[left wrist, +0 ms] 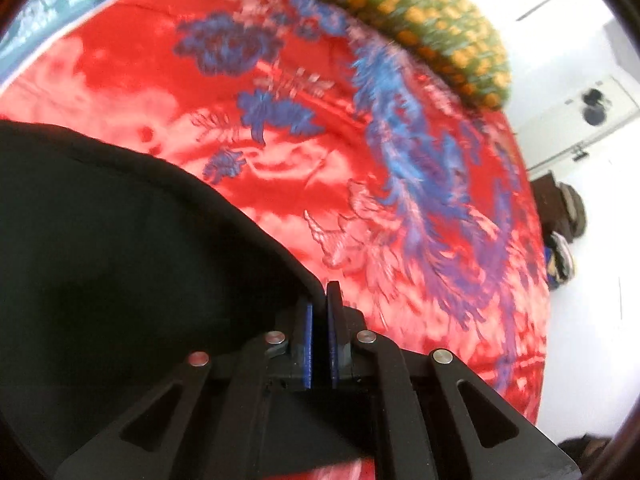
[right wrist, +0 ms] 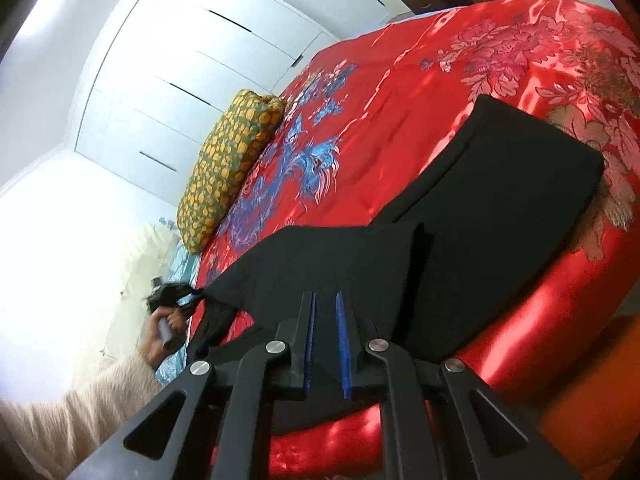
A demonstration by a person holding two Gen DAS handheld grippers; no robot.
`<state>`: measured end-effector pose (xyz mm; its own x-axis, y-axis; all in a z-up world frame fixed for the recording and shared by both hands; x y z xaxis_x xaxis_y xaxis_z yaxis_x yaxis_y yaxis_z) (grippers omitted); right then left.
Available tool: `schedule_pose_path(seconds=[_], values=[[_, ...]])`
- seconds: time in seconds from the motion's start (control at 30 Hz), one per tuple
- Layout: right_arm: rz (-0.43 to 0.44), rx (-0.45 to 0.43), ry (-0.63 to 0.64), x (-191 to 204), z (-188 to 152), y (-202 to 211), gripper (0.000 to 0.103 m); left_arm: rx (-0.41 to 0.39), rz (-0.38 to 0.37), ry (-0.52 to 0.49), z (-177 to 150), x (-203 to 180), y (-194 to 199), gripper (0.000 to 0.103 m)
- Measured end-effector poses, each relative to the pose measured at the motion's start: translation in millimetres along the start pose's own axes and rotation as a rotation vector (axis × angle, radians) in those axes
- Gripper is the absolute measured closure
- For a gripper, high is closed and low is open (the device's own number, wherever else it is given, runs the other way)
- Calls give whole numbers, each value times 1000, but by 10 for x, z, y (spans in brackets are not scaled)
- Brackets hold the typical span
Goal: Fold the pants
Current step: 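Grasp the pants with the left gripper while the right gripper holds and lifts its fold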
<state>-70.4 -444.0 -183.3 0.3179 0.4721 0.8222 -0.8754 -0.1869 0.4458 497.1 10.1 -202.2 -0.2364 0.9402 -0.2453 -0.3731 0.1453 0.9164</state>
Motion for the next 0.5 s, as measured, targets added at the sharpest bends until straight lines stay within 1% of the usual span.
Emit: schedule_pose_path(seconds=[0.07, 0.13, 0.17, 0.23, 0.27, 0.3, 0.33, 0.4, 0.43, 0.5], values=[[-13, 18, -5, -4, 3, -49, 91, -17, -13, -5, -110, 104, 218, 98], [-73, 33, -35, -59, -38, -93, 90, -14, -21, -4, -203, 208, 352, 98], [-91, 42, -62, -109, -65, -113, 88, -13, -21, -3, -255, 265, 411, 98], [-89, 60, -118, -200, -123, -143, 79, -22, -16, -15, -300, 296, 465, 98], [-93, 71, -132, -229, -148, -155, 64, -27, -11, -20, -315, 285, 481, 98], [-104, 77, -139, -246, -171, -169, 45, -32, -11, -21, -326, 282, 500, 98], [-109, 70, -145, -244, -191, -162, 40, -35, -14, -20, -358, 296, 523, 98], [-68, 35, -152, -238, -197, -116, 40, -36, -26, -16, -377, 309, 569, 98], [-64, 27, -148, -229, -185, -118, 40, -37, -26, -18, -398, 317, 593, 98], [-63, 40, -133, -212, -174, -139, 40, -43, -21, -30, -404, 311, 622, 98]])
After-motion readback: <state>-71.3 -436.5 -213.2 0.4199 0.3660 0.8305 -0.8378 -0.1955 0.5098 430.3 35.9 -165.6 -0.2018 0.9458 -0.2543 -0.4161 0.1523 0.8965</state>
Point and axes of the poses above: each gripper's, at about its wrist camera, not at the fingertips, and y roughly against the way its jaws point, x to its left, z to its top, the point moved 1 cm from there along -y, roughly the way its jaws point, and after that the axes turned 15 degrees about z, right-handed, at the moved point
